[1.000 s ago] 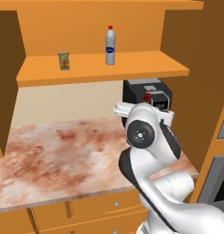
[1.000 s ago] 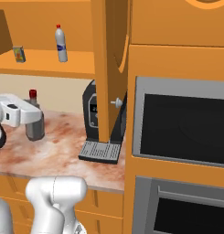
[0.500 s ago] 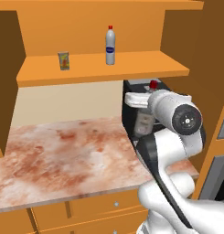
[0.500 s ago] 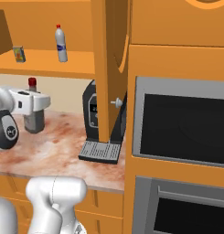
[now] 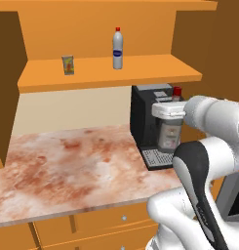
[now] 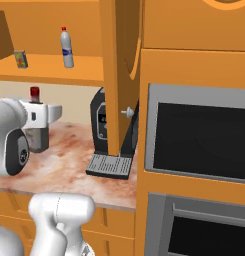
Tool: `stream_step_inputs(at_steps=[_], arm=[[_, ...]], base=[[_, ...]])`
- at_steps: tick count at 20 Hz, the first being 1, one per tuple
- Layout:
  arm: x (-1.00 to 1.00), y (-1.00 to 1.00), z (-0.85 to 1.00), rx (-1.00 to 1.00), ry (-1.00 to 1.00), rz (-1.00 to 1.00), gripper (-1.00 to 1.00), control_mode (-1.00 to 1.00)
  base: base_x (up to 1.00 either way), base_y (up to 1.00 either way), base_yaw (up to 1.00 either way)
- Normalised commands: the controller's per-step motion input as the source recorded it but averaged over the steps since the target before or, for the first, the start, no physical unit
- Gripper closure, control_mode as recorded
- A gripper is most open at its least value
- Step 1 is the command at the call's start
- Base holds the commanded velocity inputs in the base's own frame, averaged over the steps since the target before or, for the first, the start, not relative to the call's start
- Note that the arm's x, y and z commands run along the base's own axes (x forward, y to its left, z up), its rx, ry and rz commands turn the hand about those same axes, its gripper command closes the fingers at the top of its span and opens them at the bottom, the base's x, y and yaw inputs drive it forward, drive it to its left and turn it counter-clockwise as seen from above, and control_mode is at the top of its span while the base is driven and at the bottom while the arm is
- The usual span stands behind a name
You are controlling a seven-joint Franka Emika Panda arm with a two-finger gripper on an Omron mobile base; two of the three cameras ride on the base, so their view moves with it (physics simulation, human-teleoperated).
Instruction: Sort all alcoholic drinks to one cabinet, and non-alcoholic drinks to the other.
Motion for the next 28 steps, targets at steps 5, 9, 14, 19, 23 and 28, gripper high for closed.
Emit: stream_step_inputs(at_steps=[5, 9, 14, 19, 23, 28], arm=[[-0.20, -0.08, 0.03, 0.00, 0.00, 0.01, 1.00, -1.00], [-0.09, 0.00, 0.01, 0.00, 0.00, 0.00, 1.00, 1.00], [0.00, 0.00, 0.00, 0.00, 0.00, 0.00, 1.00, 1.00], [0.00, 0.00, 0.00, 0.00, 0.00, 0.00, 1.00, 1.00], [0.00, 0.00, 0.00, 0.00, 0.00, 0.00, 1.00, 1.00], [0.00, 0.00, 0.00, 0.00, 0.00, 0.00, 1.00, 1.00]], base=[[0.00, 0.00, 0.00], [-0.57, 0.00, 0.00], [-1.00, 0.00, 0.00], [-1.00, 0.22, 0.00], [-0.83, 0.95, 0.00], [-0.45, 1.00, 0.00]])
